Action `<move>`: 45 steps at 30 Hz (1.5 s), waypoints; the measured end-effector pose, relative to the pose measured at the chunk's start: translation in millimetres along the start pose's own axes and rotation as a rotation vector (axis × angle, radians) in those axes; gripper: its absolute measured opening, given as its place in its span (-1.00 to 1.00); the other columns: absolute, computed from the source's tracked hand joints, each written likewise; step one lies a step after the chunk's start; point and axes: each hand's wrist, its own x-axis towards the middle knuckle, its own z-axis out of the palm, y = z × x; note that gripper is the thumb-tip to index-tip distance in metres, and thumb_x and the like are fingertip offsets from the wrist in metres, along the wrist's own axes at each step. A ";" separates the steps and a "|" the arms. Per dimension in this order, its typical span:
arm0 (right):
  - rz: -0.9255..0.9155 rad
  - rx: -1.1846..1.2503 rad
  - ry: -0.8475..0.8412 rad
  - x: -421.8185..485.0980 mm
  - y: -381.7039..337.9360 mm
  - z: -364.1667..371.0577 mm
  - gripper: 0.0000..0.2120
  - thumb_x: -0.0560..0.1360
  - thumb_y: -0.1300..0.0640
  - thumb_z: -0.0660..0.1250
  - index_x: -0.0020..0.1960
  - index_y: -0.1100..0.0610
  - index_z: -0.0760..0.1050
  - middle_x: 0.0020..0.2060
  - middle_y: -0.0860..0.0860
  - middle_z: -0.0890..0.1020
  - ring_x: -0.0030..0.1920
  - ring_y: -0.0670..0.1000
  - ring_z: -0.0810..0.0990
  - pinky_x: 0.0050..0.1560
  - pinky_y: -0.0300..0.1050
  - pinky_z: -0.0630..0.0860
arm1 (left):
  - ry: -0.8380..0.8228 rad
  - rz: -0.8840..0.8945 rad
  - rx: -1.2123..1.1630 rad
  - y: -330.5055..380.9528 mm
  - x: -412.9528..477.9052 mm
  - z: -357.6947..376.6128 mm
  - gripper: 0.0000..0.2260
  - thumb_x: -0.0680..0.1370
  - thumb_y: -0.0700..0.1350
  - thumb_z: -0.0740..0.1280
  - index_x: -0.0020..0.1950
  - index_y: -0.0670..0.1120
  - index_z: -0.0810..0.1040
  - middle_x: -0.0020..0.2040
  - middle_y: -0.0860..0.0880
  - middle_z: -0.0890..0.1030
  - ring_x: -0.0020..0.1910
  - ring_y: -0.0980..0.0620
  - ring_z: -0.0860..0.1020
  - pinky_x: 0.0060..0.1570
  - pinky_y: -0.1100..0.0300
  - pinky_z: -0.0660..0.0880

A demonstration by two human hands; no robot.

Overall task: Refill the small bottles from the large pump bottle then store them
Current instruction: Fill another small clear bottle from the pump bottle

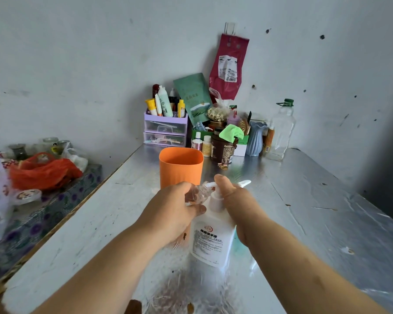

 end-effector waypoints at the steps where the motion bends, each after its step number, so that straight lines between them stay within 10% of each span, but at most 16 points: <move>1: 0.015 -0.003 -0.003 -0.9 -1.7 0.0 -0.55 0.29 -0.28 0.25 -0.13 0.10 0.57 -0.11 0.15 0.69 -0.07 0.18 0.65 0.13 0.13 0.53 | -0.001 -0.001 -0.007 1.0 -0.6 -0.2 -0.81 0.47 0.02 0.47 0.01 0.10 0.51 0.08 0.15 0.63 0.07 0.10 0.59 0.09 0.08 0.51; 17: 0.000 -0.027 0.005 -2.1 -8.2 -0.2 -0.42 0.21 -0.29 0.23 -0.11 0.19 0.58 -0.02 0.21 0.67 -0.01 0.23 0.65 0.16 0.15 0.50 | 0.023 0.023 0.049 6.3 -0.7 -8.0 -0.72 0.48 0.04 0.46 0.15 0.07 0.55 0.16 0.12 0.62 0.08 0.06 0.58 0.08 0.05 0.52; 24: -0.038 -0.012 0.027 2.3 2.4 0.3 -0.66 0.48 -0.20 0.22 -0.16 0.08 0.52 -0.11 0.17 0.67 -0.03 0.20 0.64 0.13 0.14 0.53 | 0.003 0.011 0.035 0.2 0.5 -3.4 -0.74 0.48 0.03 0.45 0.15 0.09 0.54 0.14 0.15 0.62 0.08 0.09 0.58 0.10 0.08 0.51; 45: -0.004 -0.018 -0.008 2.2 -5.8 -0.7 -0.56 0.27 -0.24 0.24 -0.16 0.11 0.59 -0.02 0.22 0.66 -0.11 0.14 0.61 0.16 0.13 0.50 | 0.022 0.024 0.029 3.3 0.8 -4.2 -0.78 0.46 0.06 0.46 0.07 0.10 0.55 0.10 0.13 0.65 0.06 0.08 0.59 0.08 0.02 0.53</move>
